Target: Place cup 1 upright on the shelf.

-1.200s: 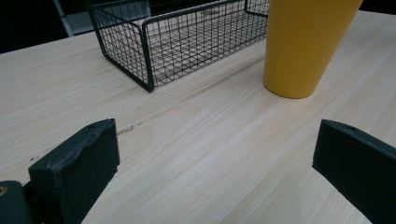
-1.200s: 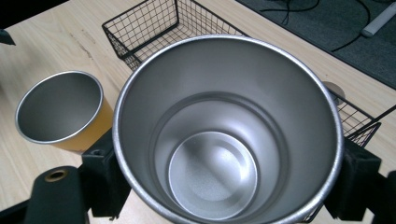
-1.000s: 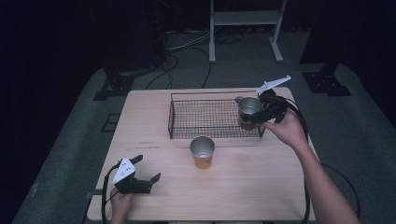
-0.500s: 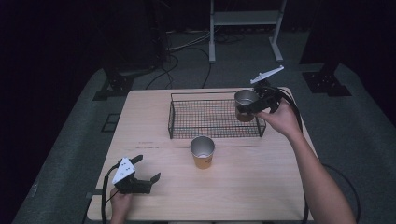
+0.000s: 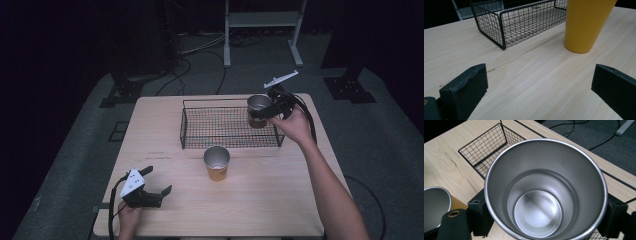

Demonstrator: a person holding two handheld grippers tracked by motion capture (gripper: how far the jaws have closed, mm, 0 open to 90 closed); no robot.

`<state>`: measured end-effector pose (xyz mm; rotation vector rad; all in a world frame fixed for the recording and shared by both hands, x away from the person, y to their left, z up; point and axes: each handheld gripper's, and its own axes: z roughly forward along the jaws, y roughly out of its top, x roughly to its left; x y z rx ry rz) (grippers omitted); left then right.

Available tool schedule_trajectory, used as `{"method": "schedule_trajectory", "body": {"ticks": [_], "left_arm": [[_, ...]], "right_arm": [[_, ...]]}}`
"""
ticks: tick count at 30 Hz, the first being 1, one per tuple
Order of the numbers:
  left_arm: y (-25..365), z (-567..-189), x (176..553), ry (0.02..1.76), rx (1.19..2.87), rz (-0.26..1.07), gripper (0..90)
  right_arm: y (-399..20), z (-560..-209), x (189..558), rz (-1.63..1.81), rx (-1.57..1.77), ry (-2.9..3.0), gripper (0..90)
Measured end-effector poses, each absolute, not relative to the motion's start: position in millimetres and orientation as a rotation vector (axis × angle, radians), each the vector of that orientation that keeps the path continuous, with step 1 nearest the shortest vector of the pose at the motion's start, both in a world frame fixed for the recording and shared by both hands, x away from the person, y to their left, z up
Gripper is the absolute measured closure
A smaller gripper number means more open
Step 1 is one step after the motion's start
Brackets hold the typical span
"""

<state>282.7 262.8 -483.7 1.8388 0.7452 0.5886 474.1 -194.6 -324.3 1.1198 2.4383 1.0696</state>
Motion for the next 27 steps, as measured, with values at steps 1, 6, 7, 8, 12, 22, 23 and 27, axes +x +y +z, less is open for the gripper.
{"method": "schedule_trajectory", "body": {"ticks": [1,6,7,8,12,22,23,27], "left_arm": [[262.8,-483.7,282.6,0.746,1.838,0.589,0.0],[262.6,-483.7,282.6,0.744,1.839,0.59,0.0],[262.6,-483.7,282.6,0.744,1.839,0.59,0.0],[262.7,-483.7,282.6,0.743,1.839,0.59,0.0],[262.4,-483.8,282.4,0.743,1.838,0.589,0.0],[262.7,-483.6,282.4,0.741,1.84,0.588,0.0],[262.7,-483.6,282.4,0.742,1.84,0.587,0.0],[262.6,-483.4,282.8,0.744,1.843,0.586,0.0]], "right_arm": [[-193.0,-326.8,476.5,1.058,1.125,2.442,17.7],[-187.4,-333.3,482.7,1.038,1.131,2.453,17.7],[-187.4,-333.3,482.7,1.038,1.131,2.453,17.7],[-186.1,-334.6,484.1,1.028,1.129,2.454,17.7],[-182.9,-338.9,489.8,1.023,1.145,2.454,17.7],[-172.8,-337.6,495.2,1.008,1.144,2.464,17.7],[-171.5,-337.0,495.4,1.001,1.145,2.465,17.6],[-166.4,-338.4,498.3,0.981,1.138,2.473,17.7]]}}
